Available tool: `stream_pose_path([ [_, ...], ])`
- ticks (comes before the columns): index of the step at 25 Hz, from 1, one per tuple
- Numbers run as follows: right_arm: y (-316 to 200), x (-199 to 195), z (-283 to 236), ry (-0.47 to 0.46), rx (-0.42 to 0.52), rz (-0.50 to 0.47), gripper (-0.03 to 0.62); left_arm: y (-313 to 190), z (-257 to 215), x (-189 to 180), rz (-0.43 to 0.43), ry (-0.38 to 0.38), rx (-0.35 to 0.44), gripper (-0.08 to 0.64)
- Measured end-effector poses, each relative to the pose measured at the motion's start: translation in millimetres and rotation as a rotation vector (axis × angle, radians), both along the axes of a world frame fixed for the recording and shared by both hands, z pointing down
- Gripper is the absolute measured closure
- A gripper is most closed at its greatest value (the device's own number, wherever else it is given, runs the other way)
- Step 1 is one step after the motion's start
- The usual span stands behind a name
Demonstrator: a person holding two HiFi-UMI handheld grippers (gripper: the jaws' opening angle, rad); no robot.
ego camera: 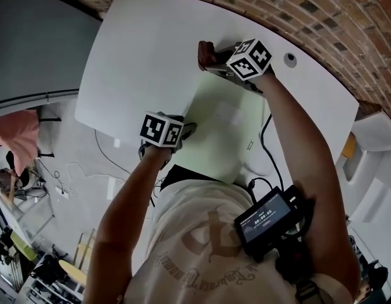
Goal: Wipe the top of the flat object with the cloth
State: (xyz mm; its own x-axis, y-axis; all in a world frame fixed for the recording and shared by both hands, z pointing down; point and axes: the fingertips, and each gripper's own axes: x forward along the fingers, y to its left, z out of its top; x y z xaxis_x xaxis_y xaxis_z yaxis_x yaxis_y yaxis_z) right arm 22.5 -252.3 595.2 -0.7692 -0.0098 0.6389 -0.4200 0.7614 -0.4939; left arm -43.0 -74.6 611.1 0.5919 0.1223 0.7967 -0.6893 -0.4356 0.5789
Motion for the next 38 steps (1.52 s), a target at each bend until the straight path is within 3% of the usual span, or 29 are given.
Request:
stream_pose_path([
  [6, 10.0, 17.4, 3.8, -0.025, -0.132, 0.042, 0.486, 0.5, 1.5, -1.6, -0.024, 0.006, 0.002, 0.334],
  [17, 55.9, 89.0, 2.7, -0.033, -0.29, 0.116, 0.485, 1.7, 0.1, -3.0, -0.043, -0.004, 0.012, 0.331],
  [32, 105.2, 182.1, 0.0, -0.019, -0.329, 0.299, 0.485, 1.9, 1.3, -4.6, -0.063, -0.013, 0.018, 0.331],
  [38, 102.9, 195.7, -21.5, 0.023, -0.253, 0.313, 0.486, 3.8, 1.8, -2.7, -0.067, 0.004, 0.027, 0.331],
])
